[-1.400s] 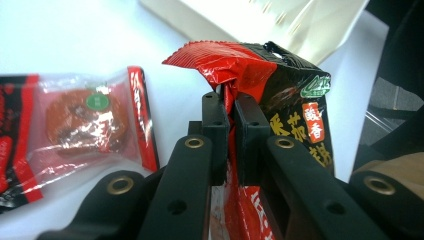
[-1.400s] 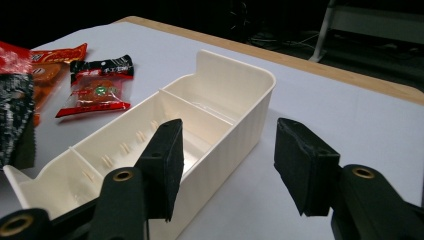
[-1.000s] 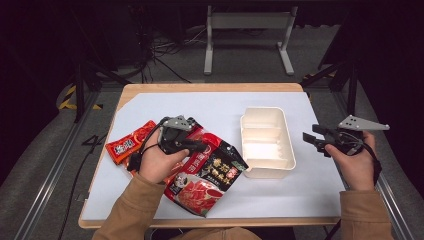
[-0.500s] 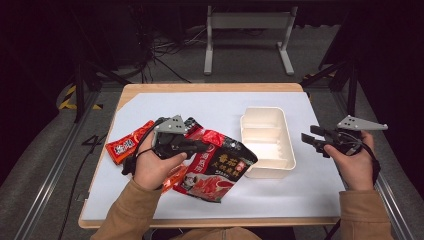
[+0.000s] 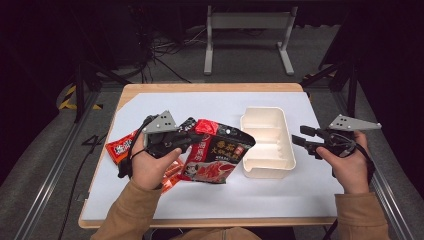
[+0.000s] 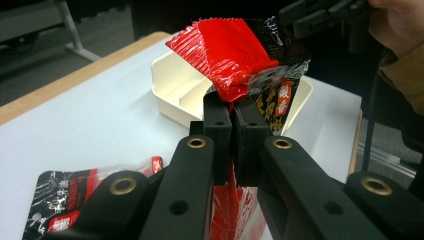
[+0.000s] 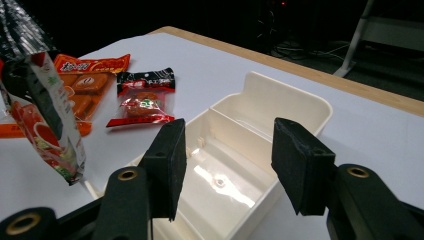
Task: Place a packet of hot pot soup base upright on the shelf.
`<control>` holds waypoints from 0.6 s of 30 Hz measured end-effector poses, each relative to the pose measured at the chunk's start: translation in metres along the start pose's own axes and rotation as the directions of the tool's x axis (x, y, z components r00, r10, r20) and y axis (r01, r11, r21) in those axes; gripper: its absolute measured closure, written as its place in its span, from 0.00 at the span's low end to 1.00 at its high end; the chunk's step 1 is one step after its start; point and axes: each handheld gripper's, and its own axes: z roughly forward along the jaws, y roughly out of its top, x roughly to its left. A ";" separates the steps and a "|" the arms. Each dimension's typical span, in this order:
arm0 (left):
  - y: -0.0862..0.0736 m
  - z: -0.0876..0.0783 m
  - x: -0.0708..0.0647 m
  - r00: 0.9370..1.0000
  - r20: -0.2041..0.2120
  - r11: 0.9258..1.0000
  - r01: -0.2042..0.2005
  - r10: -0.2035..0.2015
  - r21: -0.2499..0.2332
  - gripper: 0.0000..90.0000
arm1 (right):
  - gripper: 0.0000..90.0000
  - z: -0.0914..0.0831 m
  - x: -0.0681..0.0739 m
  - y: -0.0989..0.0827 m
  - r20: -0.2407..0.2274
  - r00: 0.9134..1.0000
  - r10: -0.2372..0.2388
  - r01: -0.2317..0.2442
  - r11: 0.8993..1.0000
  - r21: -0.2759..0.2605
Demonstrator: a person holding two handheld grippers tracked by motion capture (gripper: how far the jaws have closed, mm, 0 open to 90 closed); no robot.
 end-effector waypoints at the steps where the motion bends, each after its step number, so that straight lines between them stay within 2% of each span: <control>1: 0.000 0.000 0.001 1.000 -0.001 1.000 -0.005 0.005 -0.012 0.97 | 0.54 0.000 0.003 0.002 0.001 1.000 0.000 0.000 1.000 0.003; 4: 0.000 -0.002 0.000 1.000 -0.002 0.999 -0.005 0.005 -0.042 0.97 | 0.54 0.000 0.009 0.004 0.003 1.000 0.002 -0.002 1.000 0.012; 6: 0.000 -0.003 0.000 1.000 -0.010 0.998 -0.018 0.018 -0.062 0.97 | 0.55 0.001 0.013 0.007 -0.009 1.000 0.002 -0.002 1.000 0.010; 8: 0.000 -0.003 -0.001 1.000 -0.014 0.997 -0.012 0.011 -0.070 0.97 | 0.55 0.001 0.015 0.008 -0.018 1.000 -0.001 0.001 1.000 0.004; 15: -0.002 -0.004 0.000 0.999 -0.041 0.994 0.004 -0.008 -0.108 0.97 | 0.50 0.009 0.032 0.016 -0.125 0.992 -0.006 0.002 0.999 -0.038; 18: -0.004 -0.002 0.001 0.998 -0.054 0.992 0.007 -0.014 -0.124 0.97 | 0.48 0.014 0.041 0.023 -0.195 0.980 -0.021 0.009 0.998 -0.060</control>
